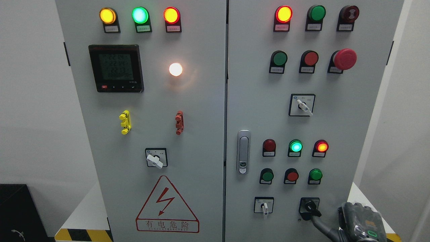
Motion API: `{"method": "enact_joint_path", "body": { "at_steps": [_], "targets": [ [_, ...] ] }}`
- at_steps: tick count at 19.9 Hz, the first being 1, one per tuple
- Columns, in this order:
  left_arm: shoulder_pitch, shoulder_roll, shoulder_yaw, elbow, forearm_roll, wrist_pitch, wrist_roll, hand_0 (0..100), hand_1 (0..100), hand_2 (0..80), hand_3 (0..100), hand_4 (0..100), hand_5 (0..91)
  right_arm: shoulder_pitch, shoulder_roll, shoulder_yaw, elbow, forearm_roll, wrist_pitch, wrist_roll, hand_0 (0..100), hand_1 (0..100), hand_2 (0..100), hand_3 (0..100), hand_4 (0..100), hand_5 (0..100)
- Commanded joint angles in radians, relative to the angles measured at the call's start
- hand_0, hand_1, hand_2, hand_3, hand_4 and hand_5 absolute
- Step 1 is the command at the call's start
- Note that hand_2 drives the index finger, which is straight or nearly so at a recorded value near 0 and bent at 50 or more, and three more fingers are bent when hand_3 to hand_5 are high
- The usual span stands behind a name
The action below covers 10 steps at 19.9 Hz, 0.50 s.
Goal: Flip black knob to close circuit
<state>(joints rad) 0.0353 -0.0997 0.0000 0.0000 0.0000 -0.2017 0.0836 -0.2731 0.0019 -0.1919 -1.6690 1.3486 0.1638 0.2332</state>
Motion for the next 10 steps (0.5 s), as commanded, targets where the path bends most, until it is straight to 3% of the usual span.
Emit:
{"method": "enact_joint_path", "body": {
  "at_steps": [1,10],
  "targets": [
    [0.000,0.000,-0.020,0.021,-0.021,0.001,0.001,0,0,0.0,0,0,0.0,0.017,0.021,0.048,-0.003,-0.013,-0.007,-0.002,0,10,77,95,76,78],
    [0.000,0.000,-0.020,0.021,-0.021,0.001,0.001,0,0,0.0,0,0,0.0,0.017,0.020,0.071,-0.002,-0.014,-0.009,-0.005,0,10,77,95,76,78]
  ]
}}
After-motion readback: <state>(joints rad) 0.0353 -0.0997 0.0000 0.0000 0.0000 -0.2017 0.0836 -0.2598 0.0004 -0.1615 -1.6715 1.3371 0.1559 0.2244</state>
